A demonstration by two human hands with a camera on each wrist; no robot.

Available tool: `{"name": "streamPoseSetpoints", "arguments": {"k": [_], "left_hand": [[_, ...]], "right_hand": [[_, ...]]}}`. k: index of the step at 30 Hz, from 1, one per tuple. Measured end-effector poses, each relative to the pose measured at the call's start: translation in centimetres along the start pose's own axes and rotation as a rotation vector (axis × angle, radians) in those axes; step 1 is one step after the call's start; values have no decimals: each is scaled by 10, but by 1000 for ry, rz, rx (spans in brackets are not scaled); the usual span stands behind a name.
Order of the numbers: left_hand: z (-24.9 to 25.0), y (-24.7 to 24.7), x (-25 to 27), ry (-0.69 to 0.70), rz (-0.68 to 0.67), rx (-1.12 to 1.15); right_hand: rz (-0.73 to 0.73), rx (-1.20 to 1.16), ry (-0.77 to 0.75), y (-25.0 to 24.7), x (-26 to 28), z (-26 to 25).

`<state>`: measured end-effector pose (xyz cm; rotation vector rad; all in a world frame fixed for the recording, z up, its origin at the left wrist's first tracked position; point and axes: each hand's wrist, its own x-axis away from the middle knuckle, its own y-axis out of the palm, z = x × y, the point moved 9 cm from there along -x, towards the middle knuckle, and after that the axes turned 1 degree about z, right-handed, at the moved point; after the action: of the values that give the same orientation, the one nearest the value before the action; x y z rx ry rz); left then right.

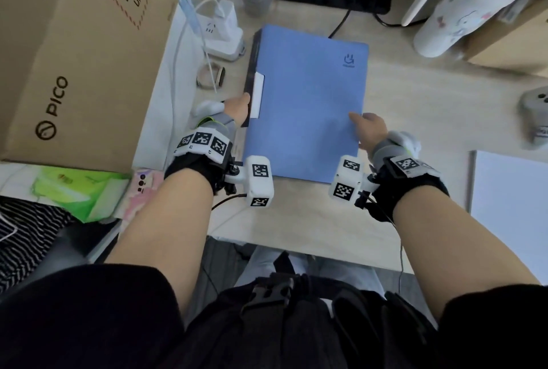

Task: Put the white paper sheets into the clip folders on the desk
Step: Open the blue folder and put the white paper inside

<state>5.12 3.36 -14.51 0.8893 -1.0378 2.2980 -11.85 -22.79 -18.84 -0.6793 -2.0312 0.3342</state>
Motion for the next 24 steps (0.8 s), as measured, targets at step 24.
{"name": "streamPoseSetpoints", "arguments": {"k": [24], "left_hand": [[-17, 0, 12, -110, -4, 471]], "right_hand": [[4, -407, -8, -12, 28, 0]]}}
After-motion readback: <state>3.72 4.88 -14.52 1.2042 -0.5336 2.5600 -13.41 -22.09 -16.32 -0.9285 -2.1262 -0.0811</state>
